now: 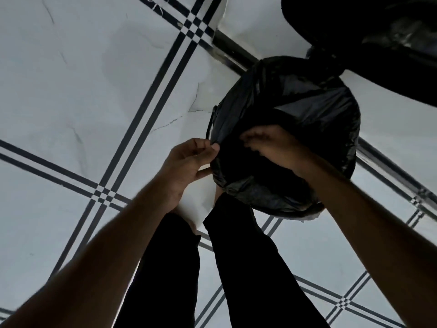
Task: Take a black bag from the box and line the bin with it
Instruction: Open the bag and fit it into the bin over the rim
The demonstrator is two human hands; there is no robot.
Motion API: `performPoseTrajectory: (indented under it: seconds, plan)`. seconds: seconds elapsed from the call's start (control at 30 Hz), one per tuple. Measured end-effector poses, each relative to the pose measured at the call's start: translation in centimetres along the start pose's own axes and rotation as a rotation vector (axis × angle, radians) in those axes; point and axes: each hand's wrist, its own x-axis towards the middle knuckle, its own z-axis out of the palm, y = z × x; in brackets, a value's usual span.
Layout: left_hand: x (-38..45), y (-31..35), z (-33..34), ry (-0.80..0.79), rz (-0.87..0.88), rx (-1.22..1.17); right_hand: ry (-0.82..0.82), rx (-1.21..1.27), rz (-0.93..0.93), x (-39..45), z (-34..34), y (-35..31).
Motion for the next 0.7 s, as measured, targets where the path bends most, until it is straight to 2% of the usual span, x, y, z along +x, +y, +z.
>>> performPoseTrajectory:
  seconds: [0.1,0.23,0.3,0.37,0.53,0.6,0.7]
  plan:
    - [0.6,0.2,-0.7,-0.038,-0.043,0.025,0.025,0.104,-0.028,0.9,-1.4,-0.3]
    - [1.1,-0.1,-1.2,-0.058,-0.026,0.046,0.142,0.127,0.148,4.0,-3.7,1.0]
    - [1.1,-0.1,-1.2,-0.059,-0.016,0.041,0.134,0.061,0.269,5.3,-3.9,1.5]
    - [1.0,-0.3,-1.3,-0.069,-0.028,0.051,0.112,-0.034,0.308,6.0,-3.3,1.6]
    - [0.7,0.4,-1.8,-0.137,-0.032,0.121,0.341,-0.283,0.275,4.6,0.2,1.4]
    - [0.8,0.6,-2.0,-0.170,-0.020,0.210,0.364,-0.415,0.216,4.6,1.4,1.9]
    - [1.4,3.1,-3.2,-0.281,-0.006,0.281,0.369,-0.483,0.195,6.2,2.4,2.3]
